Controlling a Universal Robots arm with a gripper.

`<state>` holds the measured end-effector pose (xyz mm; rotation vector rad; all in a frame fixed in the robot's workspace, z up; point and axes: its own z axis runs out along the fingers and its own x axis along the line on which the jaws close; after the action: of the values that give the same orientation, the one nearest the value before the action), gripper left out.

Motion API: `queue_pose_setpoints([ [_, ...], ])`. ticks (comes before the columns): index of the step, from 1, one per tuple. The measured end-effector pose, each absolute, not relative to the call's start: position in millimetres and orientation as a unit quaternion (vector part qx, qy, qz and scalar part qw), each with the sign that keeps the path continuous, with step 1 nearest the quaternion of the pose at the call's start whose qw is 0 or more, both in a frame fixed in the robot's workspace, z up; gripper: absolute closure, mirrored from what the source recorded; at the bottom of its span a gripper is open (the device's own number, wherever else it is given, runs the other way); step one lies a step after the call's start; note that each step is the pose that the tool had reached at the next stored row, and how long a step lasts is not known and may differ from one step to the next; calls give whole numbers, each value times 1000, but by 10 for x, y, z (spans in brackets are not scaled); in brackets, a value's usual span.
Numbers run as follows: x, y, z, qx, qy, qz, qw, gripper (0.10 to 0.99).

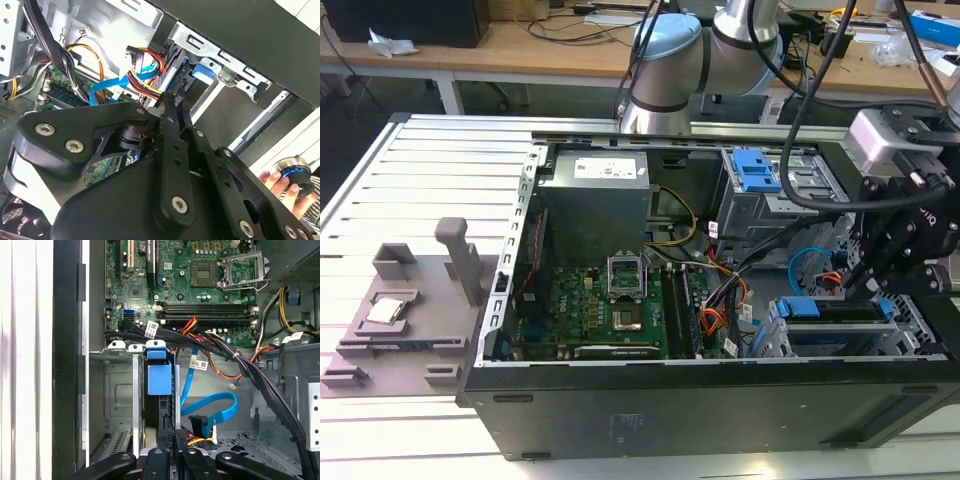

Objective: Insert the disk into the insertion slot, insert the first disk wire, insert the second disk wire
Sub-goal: 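Insert the first disk wire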

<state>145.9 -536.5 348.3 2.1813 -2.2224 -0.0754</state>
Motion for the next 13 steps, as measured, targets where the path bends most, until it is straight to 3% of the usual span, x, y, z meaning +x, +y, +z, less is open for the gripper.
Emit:
queue_pose_setpoints([
  [13,1493,-5369,3393,700,-713,-24,13,922],
])
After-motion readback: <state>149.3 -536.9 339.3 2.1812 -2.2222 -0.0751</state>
